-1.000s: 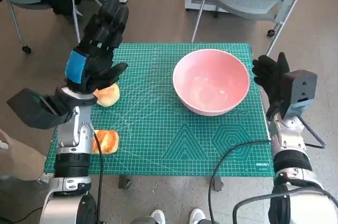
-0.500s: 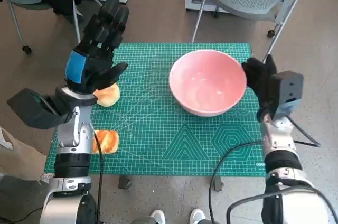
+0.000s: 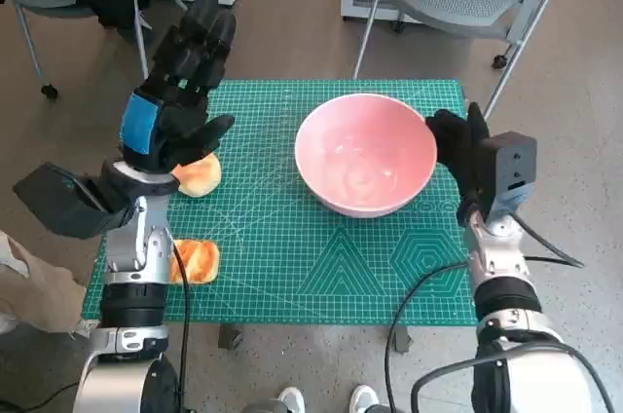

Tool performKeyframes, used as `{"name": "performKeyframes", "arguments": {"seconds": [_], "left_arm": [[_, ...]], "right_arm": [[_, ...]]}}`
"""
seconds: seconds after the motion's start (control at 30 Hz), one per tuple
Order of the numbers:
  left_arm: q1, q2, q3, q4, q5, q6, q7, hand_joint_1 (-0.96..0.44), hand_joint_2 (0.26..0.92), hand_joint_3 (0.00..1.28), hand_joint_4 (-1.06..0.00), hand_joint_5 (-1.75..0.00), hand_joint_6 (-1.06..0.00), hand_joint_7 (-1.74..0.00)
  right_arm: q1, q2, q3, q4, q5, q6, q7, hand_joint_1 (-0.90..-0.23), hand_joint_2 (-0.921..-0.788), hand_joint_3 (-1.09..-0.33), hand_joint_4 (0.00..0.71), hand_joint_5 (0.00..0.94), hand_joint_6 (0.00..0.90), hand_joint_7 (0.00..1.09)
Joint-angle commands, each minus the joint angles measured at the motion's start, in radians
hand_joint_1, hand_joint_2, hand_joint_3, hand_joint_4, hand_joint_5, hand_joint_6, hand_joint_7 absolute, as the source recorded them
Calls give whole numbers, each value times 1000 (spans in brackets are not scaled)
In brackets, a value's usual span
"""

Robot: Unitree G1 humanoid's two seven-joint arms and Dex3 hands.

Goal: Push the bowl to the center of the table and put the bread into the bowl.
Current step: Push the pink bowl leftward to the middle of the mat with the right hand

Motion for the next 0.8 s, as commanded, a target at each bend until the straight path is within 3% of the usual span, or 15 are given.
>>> {"name": "performKeyframes", "arguments": {"seconds": [0.03, 0.8], "left_arm": [[11, 12, 1, -16, 8, 3, 3, -700, 921, 209, -65, -2, -175, -13], [10, 10, 0, -15, 15, 2, 15, -698, 921, 211, -64, -1, -174, -13]], "right_arm": [[7, 20, 8, 10, -12, 15, 4, -688, -921, -834, 142, 12, 63, 286], [-17, 57, 25, 6, -34, 7, 9, -726, -921, -833, 165, 9, 71, 288]]}}
